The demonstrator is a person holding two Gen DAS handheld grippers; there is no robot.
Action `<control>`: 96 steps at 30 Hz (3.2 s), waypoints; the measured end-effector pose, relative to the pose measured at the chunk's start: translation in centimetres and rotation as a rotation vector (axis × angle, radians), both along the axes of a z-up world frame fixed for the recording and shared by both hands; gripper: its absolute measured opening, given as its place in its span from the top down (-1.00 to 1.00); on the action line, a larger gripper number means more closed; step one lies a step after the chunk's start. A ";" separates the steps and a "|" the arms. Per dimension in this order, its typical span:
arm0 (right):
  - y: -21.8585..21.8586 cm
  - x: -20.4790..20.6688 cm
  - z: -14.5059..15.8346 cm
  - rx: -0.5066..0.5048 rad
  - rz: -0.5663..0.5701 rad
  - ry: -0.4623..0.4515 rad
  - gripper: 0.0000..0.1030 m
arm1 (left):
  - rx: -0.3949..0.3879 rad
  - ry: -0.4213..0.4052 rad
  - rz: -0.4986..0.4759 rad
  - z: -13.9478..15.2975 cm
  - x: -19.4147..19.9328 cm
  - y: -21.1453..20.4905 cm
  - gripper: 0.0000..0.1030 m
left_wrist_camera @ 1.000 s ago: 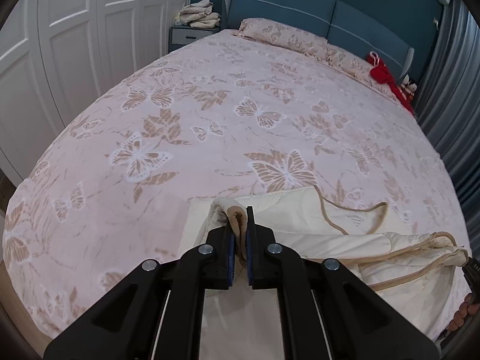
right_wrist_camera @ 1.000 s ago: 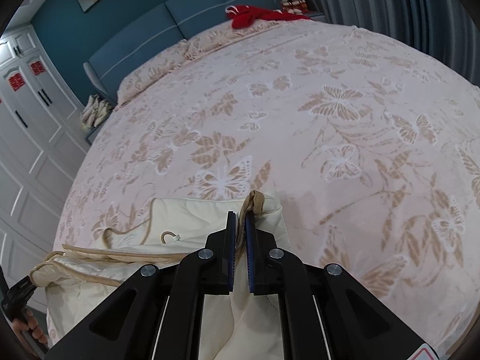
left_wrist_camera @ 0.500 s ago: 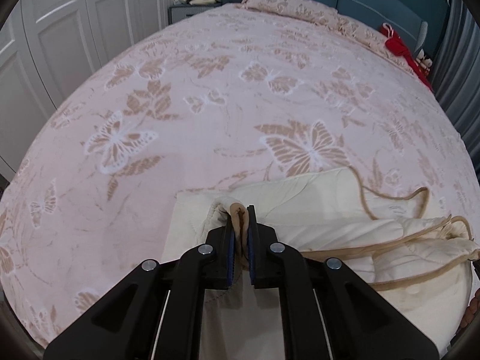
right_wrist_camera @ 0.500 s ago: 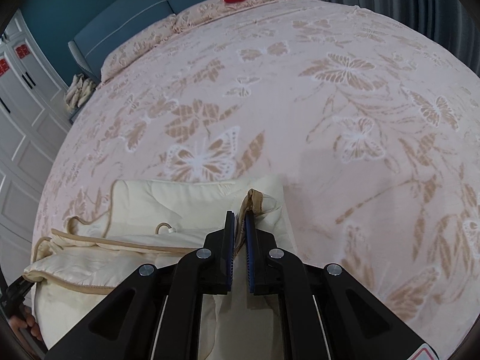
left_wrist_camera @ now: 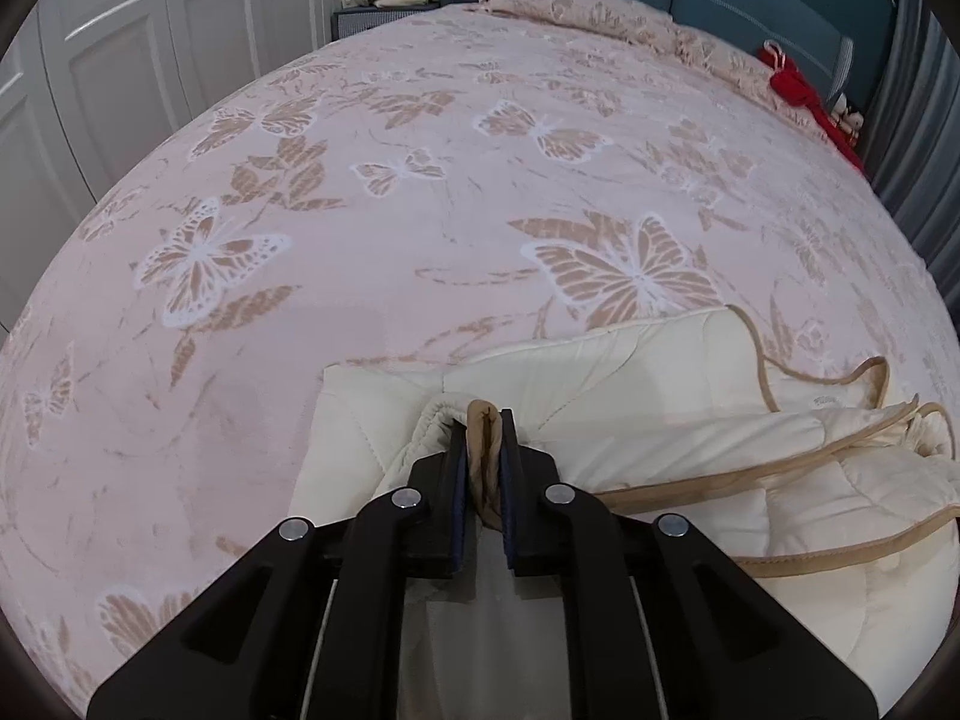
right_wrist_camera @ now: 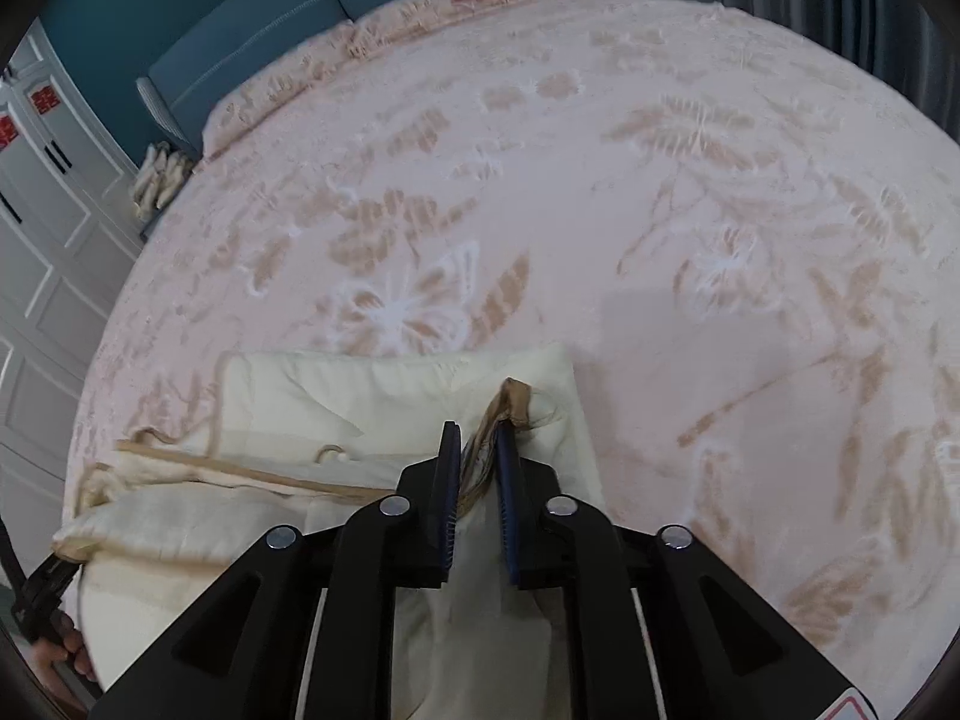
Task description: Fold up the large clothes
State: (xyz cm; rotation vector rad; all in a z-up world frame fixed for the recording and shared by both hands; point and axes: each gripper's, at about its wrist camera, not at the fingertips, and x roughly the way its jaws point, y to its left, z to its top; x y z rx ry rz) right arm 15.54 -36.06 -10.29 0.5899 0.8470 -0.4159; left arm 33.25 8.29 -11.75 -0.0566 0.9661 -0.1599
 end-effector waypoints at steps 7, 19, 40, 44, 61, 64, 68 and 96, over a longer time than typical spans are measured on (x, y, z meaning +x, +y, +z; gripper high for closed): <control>2.8 -4.0 8.1 -0.143 0.039 -0.175 0.40 | -0.078 -0.172 0.066 8.4 -3.1 4.2 -0.48; 18.6 5.9 5.1 -0.165 0.492 -0.047 0.62 | -0.055 -0.073 -0.287 8.6 -4.6 -7.4 -0.18; 17.3 12.1 -3.6 -0.056 0.424 0.114 0.87 | 0.075 0.038 -0.227 -0.8 -1.0 -11.8 -0.16; 17.4 12.4 -4.0 -0.062 0.422 0.110 0.87 | 0.112 0.000 -0.231 -1.5 -1.2 -12.3 -0.19; 18.0 12.7 -4.9 -0.120 0.406 0.080 0.88 | 0.118 -0.050 -0.218 -2.6 -1.2 -12.6 -0.25; 18.0 12.8 -5.0 -0.122 0.402 0.076 0.88 | 0.120 -0.059 -0.214 -2.7 -1.2 -12.7 -0.26; 18.0 12.8 -4.8 -0.125 0.404 0.076 0.88 | 0.130 -0.063 -0.211 -2.7 -1.2 -12.9 -0.26; 24.6 12.4 -3.1 -0.101 0.410 0.128 0.88 | -0.311 0.131 0.113 0.6 -13.2 9.8 -0.55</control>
